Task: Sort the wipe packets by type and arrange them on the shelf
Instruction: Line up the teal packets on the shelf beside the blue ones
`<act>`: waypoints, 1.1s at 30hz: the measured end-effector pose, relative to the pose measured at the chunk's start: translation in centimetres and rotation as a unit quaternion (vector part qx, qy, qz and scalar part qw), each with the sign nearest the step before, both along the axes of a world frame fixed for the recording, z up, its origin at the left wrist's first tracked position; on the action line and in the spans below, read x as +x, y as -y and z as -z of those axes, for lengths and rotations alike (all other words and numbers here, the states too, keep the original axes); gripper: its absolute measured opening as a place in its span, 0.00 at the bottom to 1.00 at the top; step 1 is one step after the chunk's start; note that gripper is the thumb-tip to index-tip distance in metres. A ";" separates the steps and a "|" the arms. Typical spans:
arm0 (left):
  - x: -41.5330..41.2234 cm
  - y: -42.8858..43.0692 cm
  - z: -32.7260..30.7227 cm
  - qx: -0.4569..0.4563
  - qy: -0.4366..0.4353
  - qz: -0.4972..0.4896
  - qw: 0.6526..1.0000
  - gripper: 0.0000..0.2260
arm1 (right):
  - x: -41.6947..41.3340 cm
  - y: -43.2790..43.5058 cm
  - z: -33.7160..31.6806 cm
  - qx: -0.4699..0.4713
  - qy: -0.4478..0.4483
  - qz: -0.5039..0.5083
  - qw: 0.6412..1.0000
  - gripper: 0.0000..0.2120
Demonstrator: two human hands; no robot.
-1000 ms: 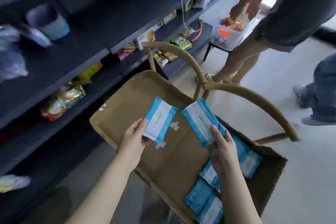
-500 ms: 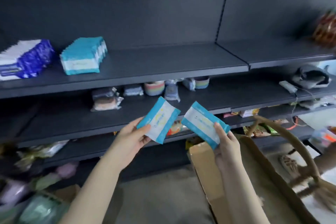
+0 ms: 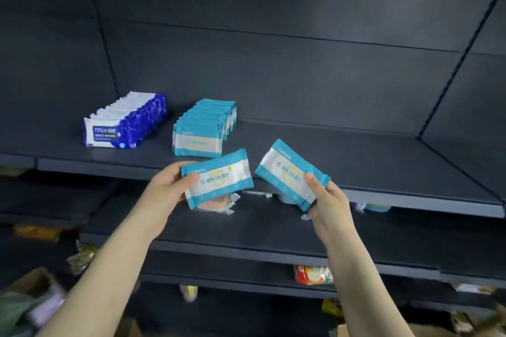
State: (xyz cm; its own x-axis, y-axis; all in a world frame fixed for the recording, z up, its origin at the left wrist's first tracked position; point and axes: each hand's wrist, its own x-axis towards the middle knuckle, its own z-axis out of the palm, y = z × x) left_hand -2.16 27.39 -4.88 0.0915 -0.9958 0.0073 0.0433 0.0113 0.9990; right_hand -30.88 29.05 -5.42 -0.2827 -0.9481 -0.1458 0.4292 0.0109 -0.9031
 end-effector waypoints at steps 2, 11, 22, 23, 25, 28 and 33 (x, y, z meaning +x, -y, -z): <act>1.3 2.8 0.2 -0.016 0.045 -0.039 0.998 0.12 | 0.8 3.0 -0.2 -0.011 -0.027 -0.021 0.999 0.13; 4.9 12.5 0.8 -0.048 0.114 -0.091 0.988 0.11 | 6.8 10.7 0.6 -0.031 -0.114 -0.061 0.991 0.07; 9.6 18.8 3.3 -0.066 0.079 -0.080 0.991 0.08 | 17.4 16.6 3.2 -0.037 -0.283 0.003 0.958 0.06; 10.0 19.0 3.4 -0.068 0.070 -0.068 0.993 0.08 | 18.2 17.0 3.3 -0.040 -0.298 0.015 0.953 0.07; 10.8 19.3 3.3 -0.071 0.067 -0.037 0.995 0.08 | 19.5 17.5 3.4 -0.052 -0.341 0.042 0.938 0.09; 11.9 19.5 3.2 -0.067 0.154 0.037 0.985 0.18 | 20.9 17.8 3.8 -0.044 -0.407 0.088 0.908 0.16; 12.4 20.1 3.6 -0.081 0.280 0.109 0.950 0.33 | 21.2 17.5 3.9 -0.005 -0.436 0.130 0.890 0.25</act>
State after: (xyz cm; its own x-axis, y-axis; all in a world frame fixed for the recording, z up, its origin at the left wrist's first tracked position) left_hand 10.21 7.30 -8.45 -0.1800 -0.9724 0.1485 -0.4766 0.2182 0.8516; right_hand -9.65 11.53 -9.28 -0.4949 -0.8337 0.2451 -0.4485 0.0035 -0.8938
